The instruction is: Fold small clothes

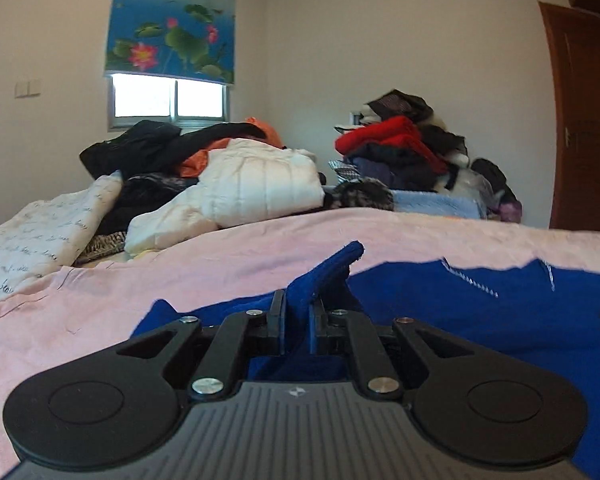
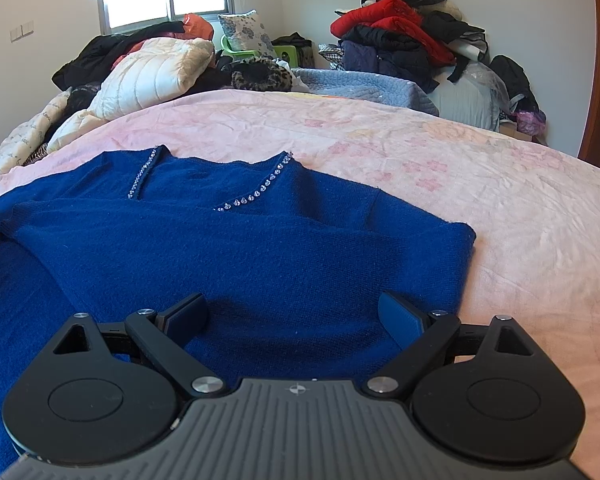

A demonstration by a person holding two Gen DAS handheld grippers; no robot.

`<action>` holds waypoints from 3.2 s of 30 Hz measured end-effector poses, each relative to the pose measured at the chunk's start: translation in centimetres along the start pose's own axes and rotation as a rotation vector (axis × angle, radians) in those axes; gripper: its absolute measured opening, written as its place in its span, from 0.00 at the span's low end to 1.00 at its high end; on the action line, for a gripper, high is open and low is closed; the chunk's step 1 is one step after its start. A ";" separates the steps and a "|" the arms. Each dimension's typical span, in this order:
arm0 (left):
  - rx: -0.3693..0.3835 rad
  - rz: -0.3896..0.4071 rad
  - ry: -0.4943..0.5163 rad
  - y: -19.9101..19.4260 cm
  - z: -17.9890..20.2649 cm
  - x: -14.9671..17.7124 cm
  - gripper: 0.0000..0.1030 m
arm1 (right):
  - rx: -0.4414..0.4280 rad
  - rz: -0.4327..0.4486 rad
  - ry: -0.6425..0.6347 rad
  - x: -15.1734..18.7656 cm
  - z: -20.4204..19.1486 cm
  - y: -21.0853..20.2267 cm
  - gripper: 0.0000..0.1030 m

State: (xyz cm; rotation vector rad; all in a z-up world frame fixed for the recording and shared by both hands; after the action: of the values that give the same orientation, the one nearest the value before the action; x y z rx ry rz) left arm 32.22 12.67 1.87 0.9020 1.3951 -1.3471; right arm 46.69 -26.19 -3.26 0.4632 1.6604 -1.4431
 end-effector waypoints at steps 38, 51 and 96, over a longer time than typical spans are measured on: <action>0.065 0.151 0.072 -2.6 2.3 1.3 0.10 | -0.964 -0.539 0.716 -11.9 -24.6 7.2 0.71; 0.062 0.090 0.136 -1.2 3.0 1.6 0.18 | -0.884 -0.312 0.516 -13.8 -22.8 5.1 0.13; -0.045 -0.059 -0.102 1.0 -1.5 1.9 1.00 | -0.418 0.043 1.060 3.5 10.9 -2.8 0.13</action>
State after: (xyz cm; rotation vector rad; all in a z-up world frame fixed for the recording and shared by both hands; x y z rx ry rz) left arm 32.42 14.02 -0.35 0.7572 1.3766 -1.3812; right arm 46.58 -37.91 -3.89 1.1226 2.6604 -0.7592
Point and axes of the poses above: each gripper's, at about its wrist camera, not at the fingertips, and y roughly the way its jaws point, z to its right, x to its underside, the point moved 7 cm from there along y, roughly the way its jaws point, and after that the axes turned 8 degrees about -y, right-handed, at the moved point
